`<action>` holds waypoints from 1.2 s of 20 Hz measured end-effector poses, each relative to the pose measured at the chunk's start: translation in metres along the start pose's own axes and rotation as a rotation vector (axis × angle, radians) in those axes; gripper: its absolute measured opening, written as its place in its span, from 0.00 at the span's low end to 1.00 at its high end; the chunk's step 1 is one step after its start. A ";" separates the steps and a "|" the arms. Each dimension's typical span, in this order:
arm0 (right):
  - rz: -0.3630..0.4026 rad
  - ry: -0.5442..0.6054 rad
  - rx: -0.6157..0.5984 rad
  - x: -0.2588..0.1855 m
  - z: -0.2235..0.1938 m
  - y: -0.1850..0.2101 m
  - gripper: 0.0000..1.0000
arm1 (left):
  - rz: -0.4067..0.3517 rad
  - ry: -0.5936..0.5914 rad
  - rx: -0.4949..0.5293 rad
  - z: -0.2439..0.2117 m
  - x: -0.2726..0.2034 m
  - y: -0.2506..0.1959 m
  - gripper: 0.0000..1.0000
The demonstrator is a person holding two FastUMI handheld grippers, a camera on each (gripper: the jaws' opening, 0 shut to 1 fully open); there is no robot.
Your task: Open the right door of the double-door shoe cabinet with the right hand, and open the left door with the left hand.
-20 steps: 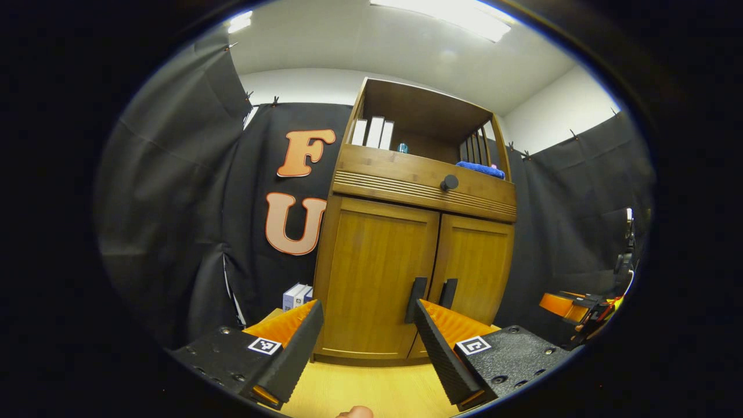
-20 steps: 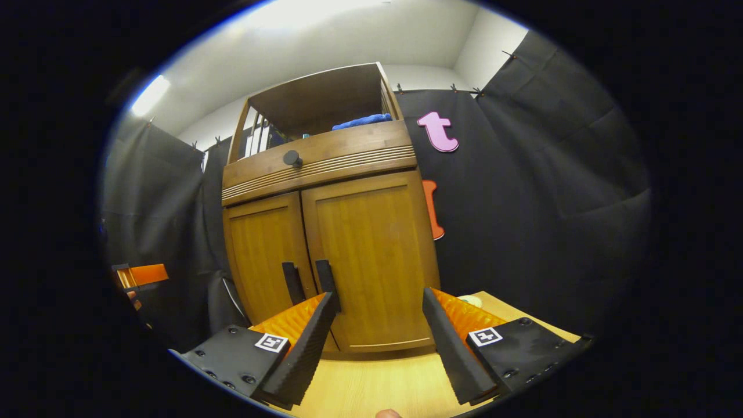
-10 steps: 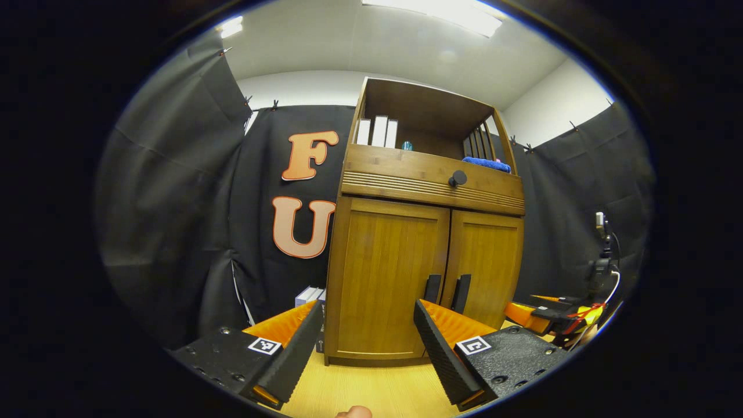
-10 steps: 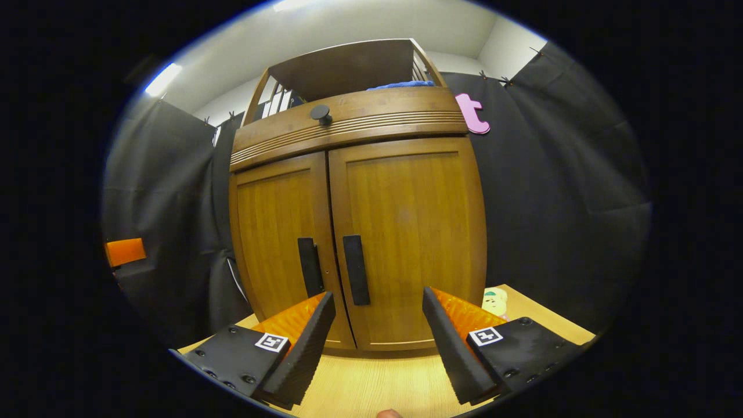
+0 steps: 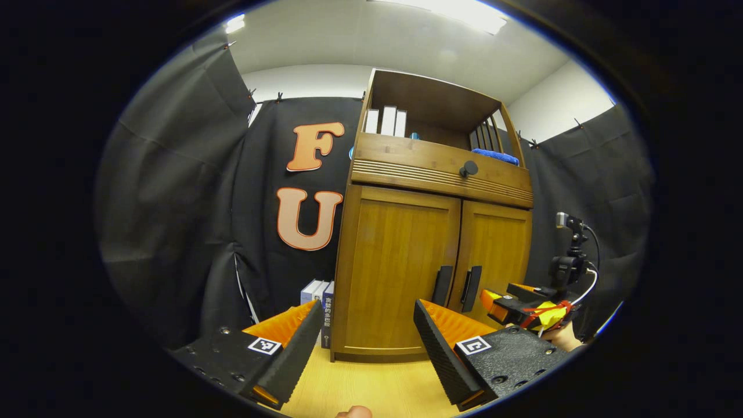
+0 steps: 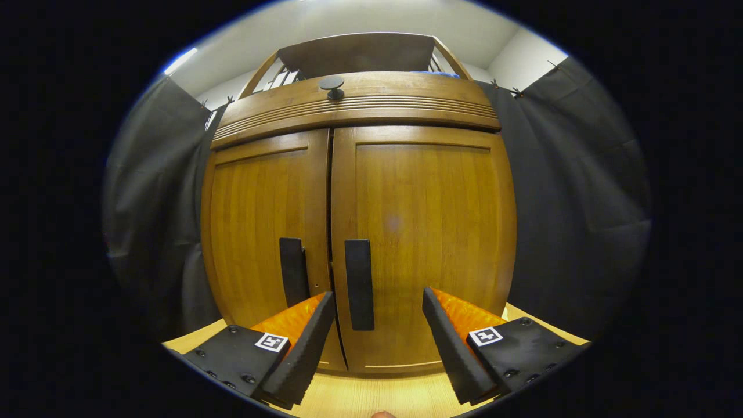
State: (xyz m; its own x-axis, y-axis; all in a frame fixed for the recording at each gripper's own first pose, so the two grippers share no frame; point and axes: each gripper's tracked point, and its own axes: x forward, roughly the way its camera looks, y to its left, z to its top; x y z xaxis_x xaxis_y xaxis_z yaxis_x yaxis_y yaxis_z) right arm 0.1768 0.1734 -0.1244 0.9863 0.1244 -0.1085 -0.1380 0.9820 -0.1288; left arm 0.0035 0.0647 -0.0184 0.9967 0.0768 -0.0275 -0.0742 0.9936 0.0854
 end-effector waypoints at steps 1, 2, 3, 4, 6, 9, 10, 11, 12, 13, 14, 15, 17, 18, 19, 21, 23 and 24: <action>0.002 0.008 -0.003 0.006 -0.003 0.004 0.98 | 0.004 0.002 0.002 -0.001 0.001 0.003 0.95; 0.007 0.012 -0.008 0.012 -0.005 0.007 0.89 | 0.007 0.001 0.003 -0.001 0.002 0.006 0.95; 0.008 0.012 -0.013 0.016 -0.005 0.009 0.89 | 0.009 -0.001 0.006 0.000 0.002 0.007 0.95; 0.010 0.009 -0.018 0.021 -0.006 0.012 0.89 | 0.008 -0.004 0.008 -0.001 0.002 0.007 0.95; -0.001 0.009 -0.030 0.031 -0.008 0.013 0.91 | 0.007 -0.008 0.012 0.000 0.004 0.009 0.94; -0.017 0.018 -0.029 0.043 -0.011 0.010 0.80 | 0.006 -0.011 0.014 0.001 0.004 0.012 0.94; -0.017 0.026 -0.025 0.047 -0.013 0.010 0.74 | 0.007 -0.010 0.015 0.000 0.004 0.012 0.95; -0.023 0.033 -0.022 0.051 -0.015 0.008 0.72 | 0.009 -0.010 0.015 -0.001 0.005 0.013 0.95; -0.026 0.042 -0.017 0.056 -0.018 0.007 0.72 | 0.010 -0.010 0.014 0.000 0.005 0.015 0.94; -0.023 0.053 -0.008 0.059 -0.020 0.007 0.72 | 0.011 -0.010 0.013 0.000 0.005 0.014 0.94; -0.019 0.063 0.000 0.061 -0.023 0.009 0.72 | 0.013 -0.010 0.011 -0.001 0.005 0.016 0.94; -0.010 0.069 0.005 0.063 -0.025 0.010 0.72 | 0.014 -0.011 0.011 -0.002 0.005 0.016 0.94; -0.012 0.073 0.010 0.065 -0.026 0.009 0.56 | 0.014 -0.011 0.009 -0.001 0.005 0.017 0.95; -0.014 0.075 0.009 0.067 -0.026 0.009 0.48 | 0.015 -0.011 0.009 -0.002 0.004 0.017 0.95; -0.016 0.081 0.010 0.068 -0.027 0.008 0.50 | 0.016 -0.010 0.009 -0.002 0.005 0.017 0.95; 0.009 0.094 0.035 0.070 -0.030 0.014 0.60 | 0.020 -0.011 0.010 -0.002 0.004 0.019 0.94; 0.007 0.097 0.040 0.069 -0.030 0.013 0.43 | 0.024 -0.010 0.009 -0.001 0.002 0.018 0.94; 0.004 0.094 0.040 0.069 -0.030 0.012 0.34 | 0.026 -0.010 0.010 -0.002 0.002 0.019 0.94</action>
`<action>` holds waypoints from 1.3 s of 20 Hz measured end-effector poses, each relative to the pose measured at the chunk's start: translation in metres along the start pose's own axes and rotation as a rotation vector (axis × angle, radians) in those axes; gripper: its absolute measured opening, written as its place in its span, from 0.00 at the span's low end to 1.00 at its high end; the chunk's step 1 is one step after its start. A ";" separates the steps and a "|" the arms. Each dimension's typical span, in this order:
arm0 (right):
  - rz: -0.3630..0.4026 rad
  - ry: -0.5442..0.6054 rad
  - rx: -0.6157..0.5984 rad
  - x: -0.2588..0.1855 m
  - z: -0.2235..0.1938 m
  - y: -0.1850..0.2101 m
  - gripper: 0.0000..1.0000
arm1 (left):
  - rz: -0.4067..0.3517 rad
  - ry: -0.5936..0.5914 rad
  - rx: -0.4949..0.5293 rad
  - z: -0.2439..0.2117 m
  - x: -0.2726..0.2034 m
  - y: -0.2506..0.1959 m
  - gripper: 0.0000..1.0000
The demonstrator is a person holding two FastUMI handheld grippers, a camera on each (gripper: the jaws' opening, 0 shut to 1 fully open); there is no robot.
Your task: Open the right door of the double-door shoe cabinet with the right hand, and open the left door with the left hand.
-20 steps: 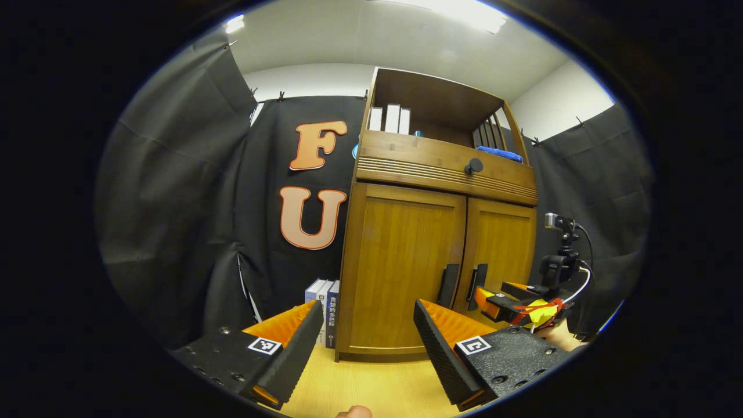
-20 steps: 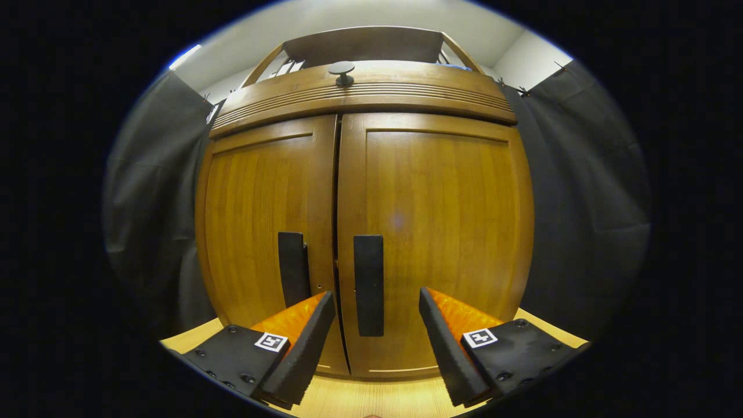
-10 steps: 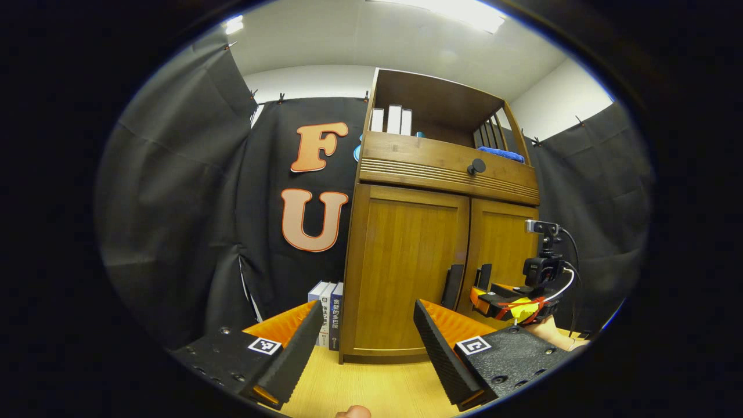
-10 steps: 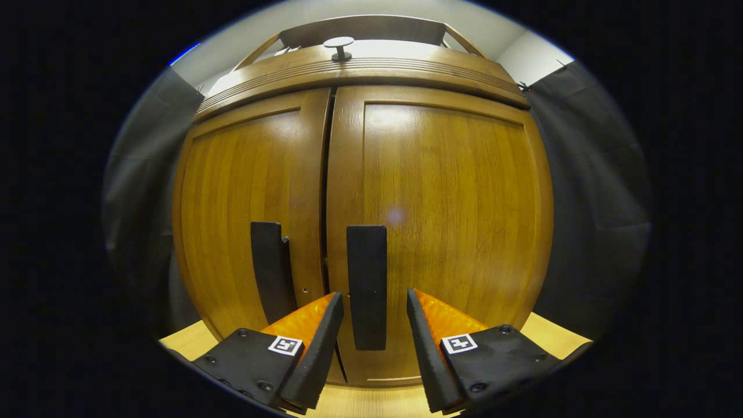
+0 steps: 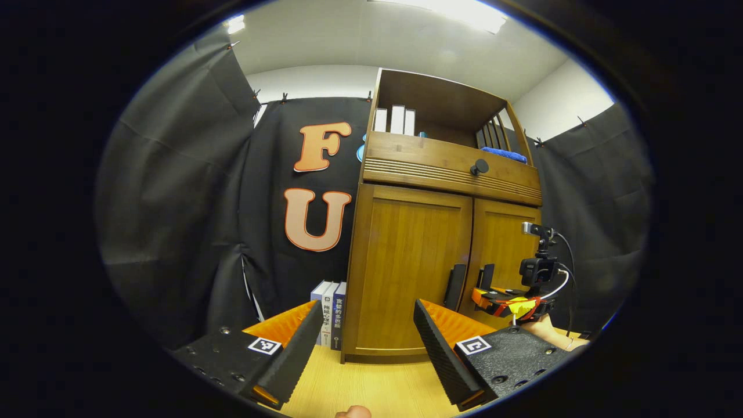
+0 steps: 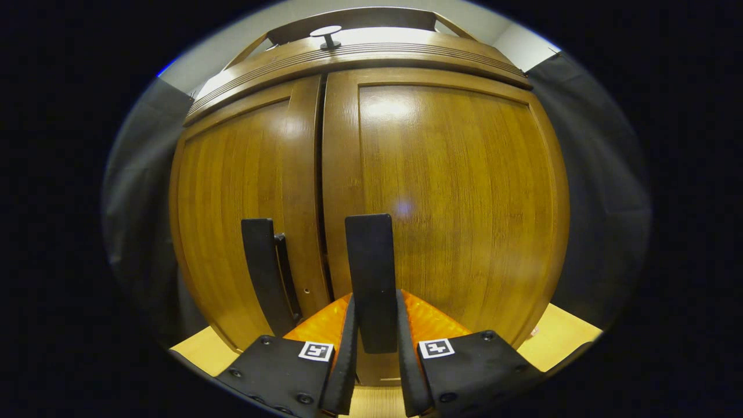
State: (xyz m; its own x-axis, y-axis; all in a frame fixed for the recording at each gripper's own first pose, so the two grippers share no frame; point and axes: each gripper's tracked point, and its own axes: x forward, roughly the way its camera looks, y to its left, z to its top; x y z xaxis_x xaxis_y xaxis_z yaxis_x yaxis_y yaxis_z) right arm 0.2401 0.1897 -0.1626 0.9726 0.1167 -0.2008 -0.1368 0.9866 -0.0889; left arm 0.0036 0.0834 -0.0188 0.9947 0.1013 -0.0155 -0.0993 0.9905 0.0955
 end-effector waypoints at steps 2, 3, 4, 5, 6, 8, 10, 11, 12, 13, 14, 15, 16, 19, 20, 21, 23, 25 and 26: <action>0.001 0.000 0.007 -0.003 0.000 0.000 0.37 | 0.004 0.000 0.000 0.001 -0.002 0.001 0.95; 0.005 0.002 0.011 -0.003 0.000 0.000 0.37 | 0.008 0.000 0.000 0.001 -0.003 0.001 0.95; 0.010 0.004 0.015 -0.005 0.000 0.000 0.37 | 0.012 -0.001 -0.001 0.002 -0.005 0.002 0.95; 0.017 0.006 0.011 -0.008 -0.001 0.000 0.37 | 0.016 -0.001 -0.003 0.003 -0.006 0.002 0.95; 0.022 0.005 0.005 -0.012 -0.001 -0.001 0.37 | 0.021 0.000 -0.004 0.003 -0.006 0.002 0.94; 0.033 0.003 0.005 -0.020 -0.001 -0.001 0.37 | 0.031 0.003 -0.002 0.004 -0.009 0.002 0.94; 0.047 0.001 0.003 -0.029 0.000 -0.004 0.37 | 0.035 0.002 0.001 0.007 -0.013 0.000 0.95; 0.060 0.005 0.010 -0.034 -0.001 -0.004 0.37 | 0.035 -0.001 0.001 0.009 -0.014 -0.001 0.95; 0.074 0.006 0.017 -0.038 -0.001 -0.004 0.35 | 0.035 -0.006 -0.001 0.010 -0.017 -0.004 0.95; 0.086 0.011 0.024 -0.043 -0.001 -0.005 0.27 | 0.036 -0.007 -0.003 0.012 -0.019 -0.006 0.94; 0.096 0.011 0.028 -0.047 -0.001 -0.006 0.27 | 0.038 -0.006 -0.003 0.013 -0.021 -0.008 0.92; 0.102 0.011 0.025 -0.053 -0.002 -0.008 0.27 | 0.037 -0.006 -0.003 0.015 -0.024 -0.009 0.92; 0.105 0.011 0.021 -0.057 -0.002 -0.009 0.27 | 0.036 -0.007 -0.002 0.015 -0.026 -0.012 0.92; 0.116 0.009 0.016 -0.076 -0.002 -0.017 0.27 | 0.032 -0.017 0.009 0.021 -0.034 -0.019 0.94; 0.121 0.010 0.020 -0.082 -0.002 -0.020 0.31 | 0.030 -0.020 0.012 0.023 -0.036 -0.022 0.94; 0.125 0.011 0.022 -0.088 -0.003 -0.022 0.31 | 0.027 -0.022 0.013 0.024 -0.038 -0.025 0.94; 0.131 0.012 0.025 -0.099 -0.003 -0.028 0.27 | 0.017 -0.025 0.015 0.027 -0.042 -0.033 0.94; 0.138 0.010 0.023 -0.110 -0.004 -0.035 0.27 | 0.003 -0.028 0.017 0.029 -0.045 -0.041 0.94; 0.139 0.004 0.022 -0.116 -0.004 -0.040 0.29 | -0.005 -0.028 0.017 0.029 -0.047 -0.046 0.94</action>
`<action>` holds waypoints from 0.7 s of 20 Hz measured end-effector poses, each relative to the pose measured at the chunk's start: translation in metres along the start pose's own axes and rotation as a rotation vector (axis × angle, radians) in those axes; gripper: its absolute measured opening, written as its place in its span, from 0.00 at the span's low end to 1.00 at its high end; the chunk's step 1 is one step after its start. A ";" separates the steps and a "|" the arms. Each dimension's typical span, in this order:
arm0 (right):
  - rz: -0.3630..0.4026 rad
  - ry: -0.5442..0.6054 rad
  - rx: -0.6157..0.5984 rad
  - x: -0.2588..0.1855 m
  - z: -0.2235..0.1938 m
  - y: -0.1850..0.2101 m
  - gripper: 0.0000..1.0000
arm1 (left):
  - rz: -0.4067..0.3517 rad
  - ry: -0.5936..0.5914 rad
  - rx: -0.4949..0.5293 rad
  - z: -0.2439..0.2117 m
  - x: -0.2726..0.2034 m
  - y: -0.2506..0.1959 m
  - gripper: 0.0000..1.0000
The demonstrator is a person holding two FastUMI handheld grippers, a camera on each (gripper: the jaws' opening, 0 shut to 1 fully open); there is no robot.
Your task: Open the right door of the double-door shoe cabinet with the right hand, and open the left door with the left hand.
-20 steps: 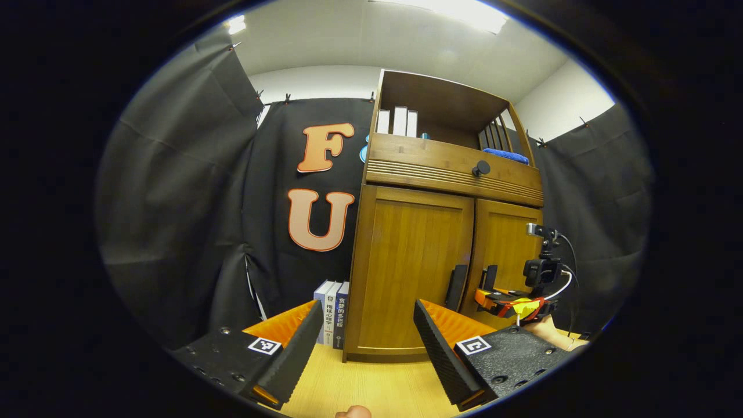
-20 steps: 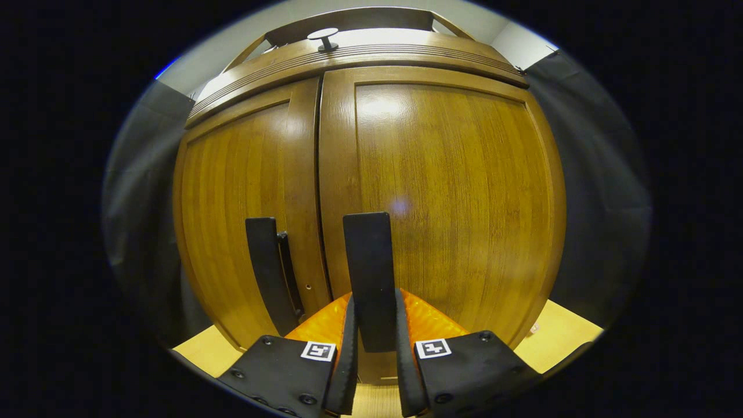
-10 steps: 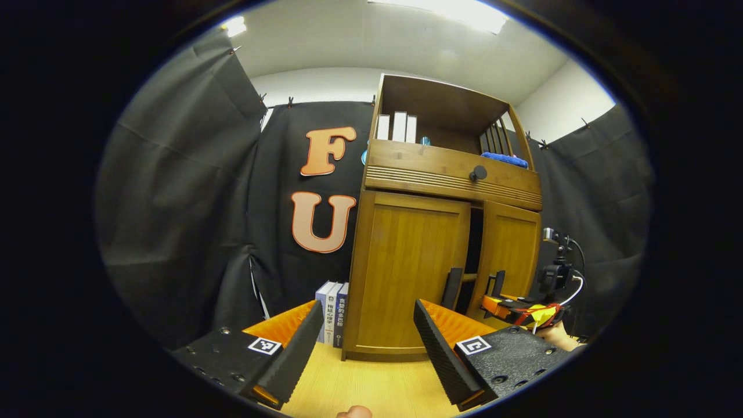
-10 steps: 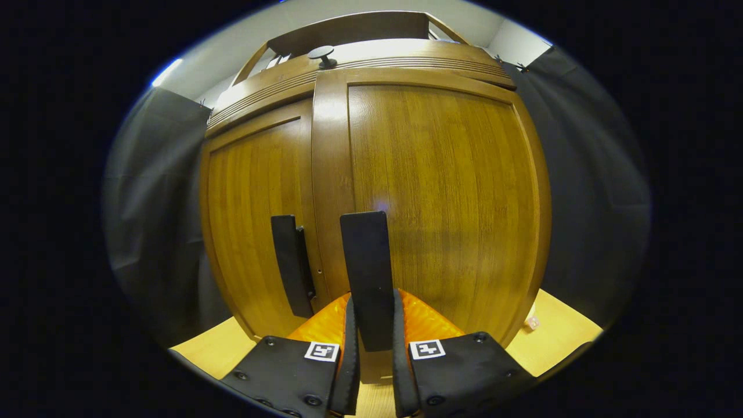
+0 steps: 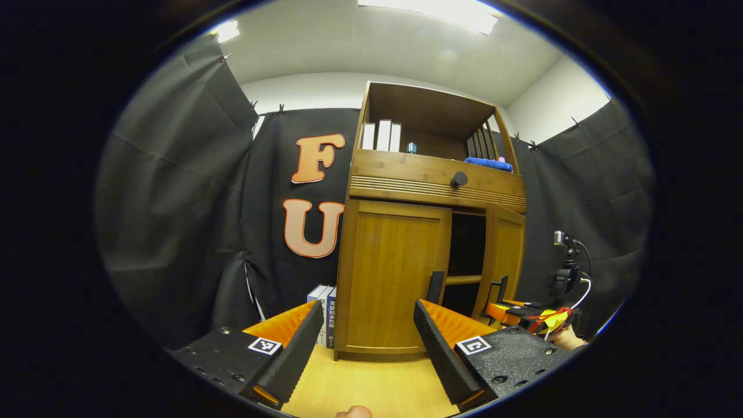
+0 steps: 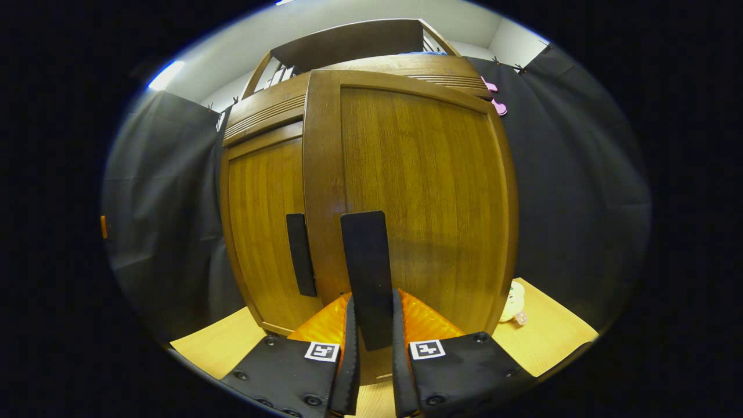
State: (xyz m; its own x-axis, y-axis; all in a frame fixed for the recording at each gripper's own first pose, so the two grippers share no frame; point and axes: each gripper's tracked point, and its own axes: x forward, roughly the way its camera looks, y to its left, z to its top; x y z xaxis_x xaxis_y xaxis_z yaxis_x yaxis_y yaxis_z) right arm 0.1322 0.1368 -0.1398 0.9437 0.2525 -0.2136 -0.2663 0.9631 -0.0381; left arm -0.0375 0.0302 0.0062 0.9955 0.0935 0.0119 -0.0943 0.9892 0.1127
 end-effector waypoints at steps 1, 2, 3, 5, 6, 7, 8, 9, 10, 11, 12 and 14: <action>0.001 -0.004 -0.003 -0.008 0.001 -0.003 0.30 | -0.009 0.000 -0.002 0.001 -0.001 -0.004 0.94; 0.000 -0.006 -0.003 -0.015 0.001 -0.007 0.32 | -0.018 0.002 -0.004 0.001 -0.003 -0.009 0.94; -0.001 -0.008 -0.003 -0.023 0.002 -0.011 0.33 | -0.026 0.004 -0.006 0.000 -0.004 -0.013 0.94; -0.002 -0.008 -0.002 -0.036 0.000 -0.019 0.35 | -0.035 0.009 -0.006 0.000 -0.006 -0.020 0.94; -0.003 -0.009 0.000 -0.043 0.000 -0.025 0.35 | -0.039 0.009 -0.006 0.001 -0.007 -0.024 0.95; -0.004 -0.010 0.001 -0.049 0.001 -0.030 0.35 | -0.044 0.010 -0.005 0.002 -0.007 -0.027 0.95; -0.006 -0.009 0.002 -0.055 0.000 -0.032 0.35 | -0.050 0.009 -0.004 0.002 -0.008 -0.032 0.94; -0.011 -0.006 0.006 -0.061 0.000 -0.037 0.33 | -0.055 0.008 -0.004 0.004 -0.009 -0.036 0.94; -0.016 -0.003 0.006 -0.068 0.001 -0.041 0.31 | -0.061 0.005 -0.003 0.007 -0.010 -0.041 0.94; -0.022 -0.001 0.004 -0.074 -0.001 -0.047 0.31 | -0.065 0.001 -0.003 0.009 -0.011 -0.045 0.94; -0.027 0.000 0.003 -0.079 0.000 -0.052 0.30 | -0.068 -0.002 -0.004 0.010 -0.012 -0.049 0.92; -0.039 0.002 -0.002 -0.089 0.002 -0.062 0.30 | -0.079 -0.003 -0.004 0.011 -0.012 -0.058 0.94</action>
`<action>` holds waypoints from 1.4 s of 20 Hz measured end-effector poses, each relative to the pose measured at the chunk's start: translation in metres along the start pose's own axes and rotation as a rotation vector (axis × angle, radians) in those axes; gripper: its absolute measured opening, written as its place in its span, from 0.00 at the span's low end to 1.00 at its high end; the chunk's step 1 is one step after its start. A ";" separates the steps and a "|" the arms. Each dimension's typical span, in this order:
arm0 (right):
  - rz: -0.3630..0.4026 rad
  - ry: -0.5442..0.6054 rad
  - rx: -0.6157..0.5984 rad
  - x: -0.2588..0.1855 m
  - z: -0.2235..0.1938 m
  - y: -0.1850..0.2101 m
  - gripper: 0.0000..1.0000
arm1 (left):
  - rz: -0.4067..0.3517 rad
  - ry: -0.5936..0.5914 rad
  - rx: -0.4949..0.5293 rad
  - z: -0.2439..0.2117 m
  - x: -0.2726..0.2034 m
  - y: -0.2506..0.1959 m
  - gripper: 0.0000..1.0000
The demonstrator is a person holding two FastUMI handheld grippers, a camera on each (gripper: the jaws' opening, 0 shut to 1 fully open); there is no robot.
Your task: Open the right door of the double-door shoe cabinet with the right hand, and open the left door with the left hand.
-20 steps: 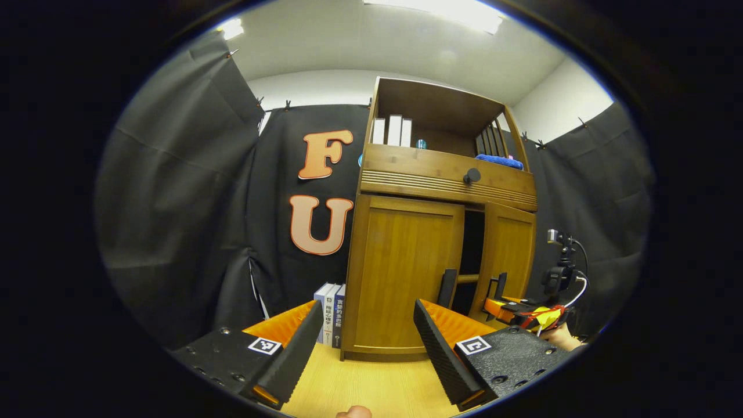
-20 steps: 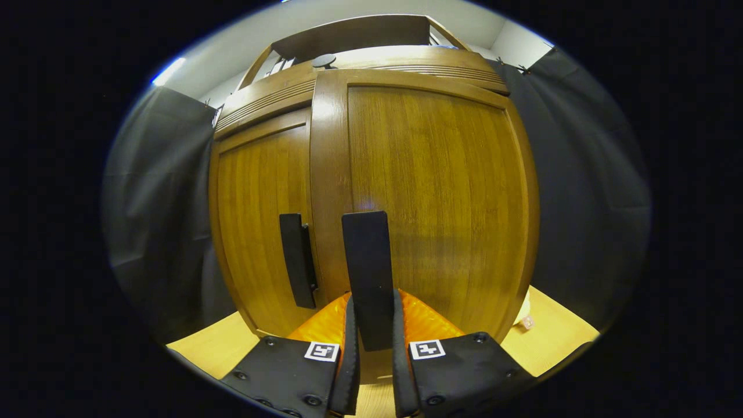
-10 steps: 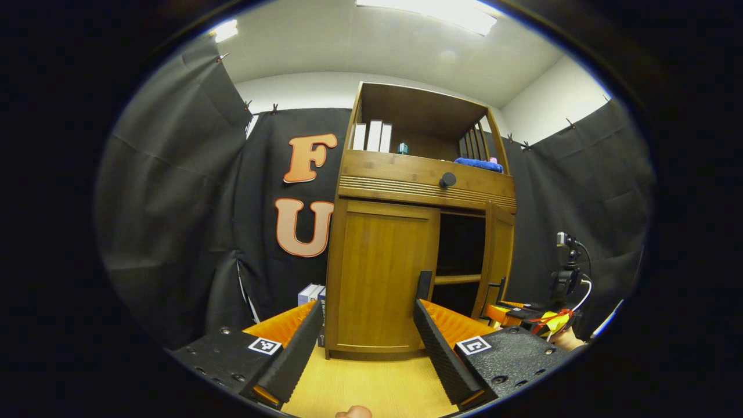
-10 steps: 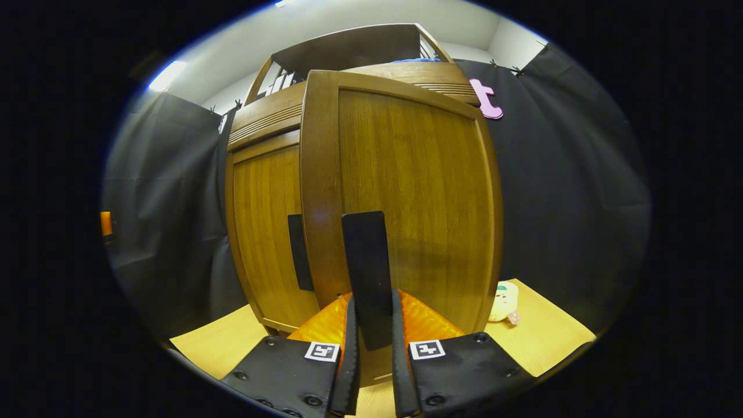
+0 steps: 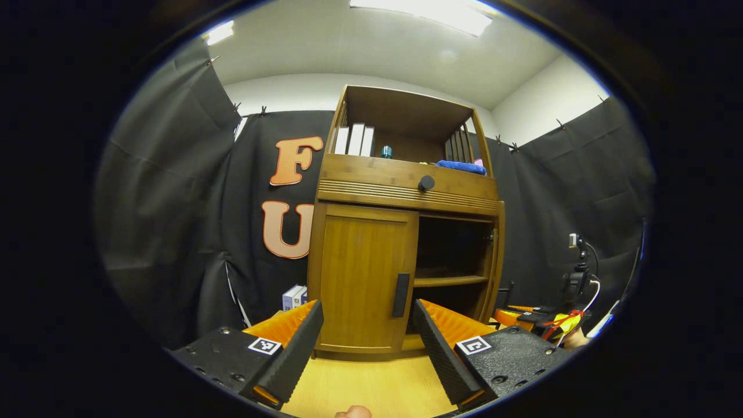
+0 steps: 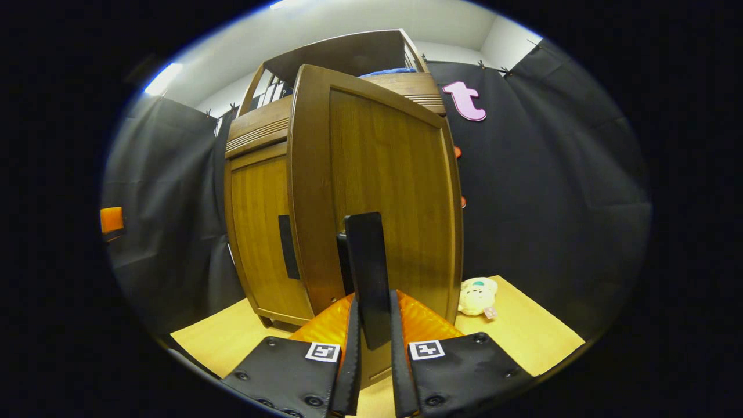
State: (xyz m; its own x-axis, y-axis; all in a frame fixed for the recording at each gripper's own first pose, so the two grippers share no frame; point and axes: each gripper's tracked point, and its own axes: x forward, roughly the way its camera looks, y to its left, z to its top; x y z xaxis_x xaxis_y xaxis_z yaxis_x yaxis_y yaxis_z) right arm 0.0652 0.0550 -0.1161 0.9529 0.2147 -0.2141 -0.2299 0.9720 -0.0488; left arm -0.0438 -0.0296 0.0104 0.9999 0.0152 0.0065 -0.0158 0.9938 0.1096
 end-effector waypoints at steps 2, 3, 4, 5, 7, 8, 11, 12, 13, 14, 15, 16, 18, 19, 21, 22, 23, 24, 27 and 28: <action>-0.011 0.005 0.011 -0.009 0.000 -0.012 0.34 | -0.010 0.003 0.000 0.001 0.000 -0.009 0.94; -0.015 0.003 0.018 -0.014 0.002 -0.018 0.34 | -0.015 0.005 -0.002 0.001 0.000 -0.014 0.94; -0.037 0.008 0.039 -0.020 0.003 -0.025 0.34 | -0.023 0.007 -0.004 0.001 0.000 -0.018 0.92; -0.052 0.002 0.038 -0.023 0.005 -0.033 0.26 | -0.032 0.008 -0.006 0.001 0.000 -0.023 0.92; -0.059 -0.001 0.012 -0.030 0.005 -0.043 0.18 | -0.043 0.005 -0.011 0.003 0.001 -0.030 0.94; -0.066 -0.005 0.005 -0.033 0.006 -0.047 0.17 | -0.046 0.004 -0.013 0.003 0.003 -0.033 0.94; -0.081 -0.012 -0.002 -0.039 0.009 -0.063 0.17 | -0.053 0.015 -0.019 0.000 0.008 -0.041 0.94; -0.083 -0.018 -0.001 -0.041 0.011 -0.067 0.22 | -0.054 0.020 -0.021 -0.002 0.009 -0.043 0.92; -0.087 -0.023 -0.002 -0.043 0.012 -0.072 0.17 | -0.053 0.023 -0.022 -0.003 0.012 -0.045 0.94; -0.092 -0.023 -0.010 -0.045 0.012 -0.077 0.22 | -0.053 0.026 -0.023 -0.003 0.014 -0.047 0.92; -0.099 -0.025 -0.020 -0.047 0.013 -0.083 0.17 | -0.053 0.029 -0.025 -0.005 0.016 -0.049 0.92; -0.107 -0.027 -0.032 -0.048 0.013 -0.087 0.17 | -0.054 0.032 -0.026 -0.006 0.018 -0.051 0.92; -0.127 -0.033 -0.057 -0.049 0.016 -0.096 0.17 | -0.053 0.038 -0.032 -0.008 0.021 -0.053 0.95; -0.136 -0.036 -0.066 -0.051 0.015 -0.102 0.17 | -0.052 0.042 -0.035 -0.009 0.024 -0.055 0.95; -0.148 -0.041 -0.069 -0.053 0.016 -0.113 0.17 | -0.054 0.047 -0.035 -0.011 0.028 -0.059 0.95; -0.151 -0.043 -0.062 -0.054 0.016 -0.117 0.17 | -0.052 0.048 -0.032 -0.011 0.031 -0.060 0.95; -0.154 -0.046 -0.054 -0.056 0.015 -0.122 0.16 | -0.050 0.048 -0.027 -0.012 0.033 -0.061 0.95; -0.158 -0.048 -0.049 -0.057 0.015 -0.127 0.14 | -0.049 0.049 -0.023 -0.013 0.036 -0.063 0.92; -0.176 -0.049 -0.043 -0.063 0.015 -0.147 0.11 | -0.051 0.057 -0.019 -0.016 0.045 -0.069 0.95; -0.179 -0.050 -0.036 -0.065 0.014 -0.153 0.10 | -0.053 0.058 -0.019 -0.017 0.047 -0.070 0.95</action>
State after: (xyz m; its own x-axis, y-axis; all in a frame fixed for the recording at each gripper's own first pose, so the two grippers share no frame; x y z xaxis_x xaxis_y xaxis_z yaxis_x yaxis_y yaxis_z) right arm 0.0409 -0.1069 -0.0812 0.9877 0.0440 -0.1500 -0.0619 0.9912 -0.1169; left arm 0.0047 -0.0968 -0.0141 0.9979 -0.0314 -0.0567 0.0364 0.9953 0.0894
